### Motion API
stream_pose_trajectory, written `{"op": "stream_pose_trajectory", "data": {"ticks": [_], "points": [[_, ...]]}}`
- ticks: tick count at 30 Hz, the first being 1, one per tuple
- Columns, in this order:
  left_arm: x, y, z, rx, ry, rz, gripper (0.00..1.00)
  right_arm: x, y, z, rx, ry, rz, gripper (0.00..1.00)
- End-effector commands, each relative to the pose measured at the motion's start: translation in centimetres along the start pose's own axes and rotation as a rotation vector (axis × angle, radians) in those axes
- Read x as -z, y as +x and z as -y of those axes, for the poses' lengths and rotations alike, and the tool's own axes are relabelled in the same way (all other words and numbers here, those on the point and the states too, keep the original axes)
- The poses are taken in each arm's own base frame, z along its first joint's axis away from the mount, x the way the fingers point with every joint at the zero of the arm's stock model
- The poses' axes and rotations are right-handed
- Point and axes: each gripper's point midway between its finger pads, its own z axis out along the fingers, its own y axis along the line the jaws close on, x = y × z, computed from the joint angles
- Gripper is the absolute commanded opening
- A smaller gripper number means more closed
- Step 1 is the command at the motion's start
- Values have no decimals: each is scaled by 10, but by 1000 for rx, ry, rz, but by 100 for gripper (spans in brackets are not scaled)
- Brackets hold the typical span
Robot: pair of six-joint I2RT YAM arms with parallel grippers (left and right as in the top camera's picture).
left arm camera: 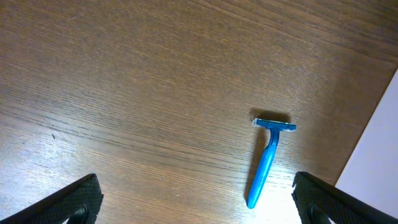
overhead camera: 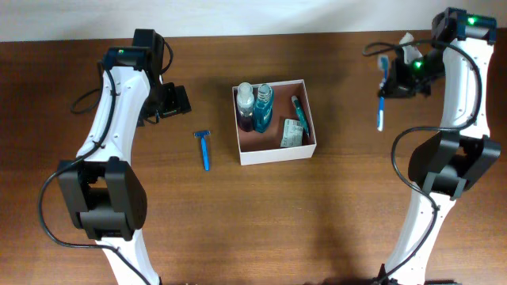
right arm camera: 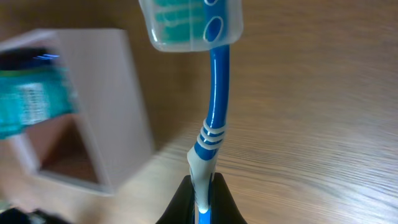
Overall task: Pack container
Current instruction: 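Lift the toothbrush with the right gripper and lower it into the box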
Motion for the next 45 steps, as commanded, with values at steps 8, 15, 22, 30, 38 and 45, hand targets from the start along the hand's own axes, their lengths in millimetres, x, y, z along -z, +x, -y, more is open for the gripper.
{"op": "stream_pose_trajectory", "data": {"ticks": [8,15,22,30,38,45], "points": [[5,-1,-2,7,-5,17,99,-23,15,-119,147,-134,-49,4],[5,-1,-2,7,-5,17,99,-48,34,-162,262,-90,-114,4],[5,-1,-2,7,-5,17,99,-74,54,-176,326,34,-180,4],[5,-1,-2,7,-5,17,99,-85,62,-172,321,96,-214,4],[5,-1,-2,7,-5,17,99,-85,60,-172,324,94,-205,8],[5,-1,-2,7,-5,17,99,-88,51,-175,324,90,-169,13]]}}
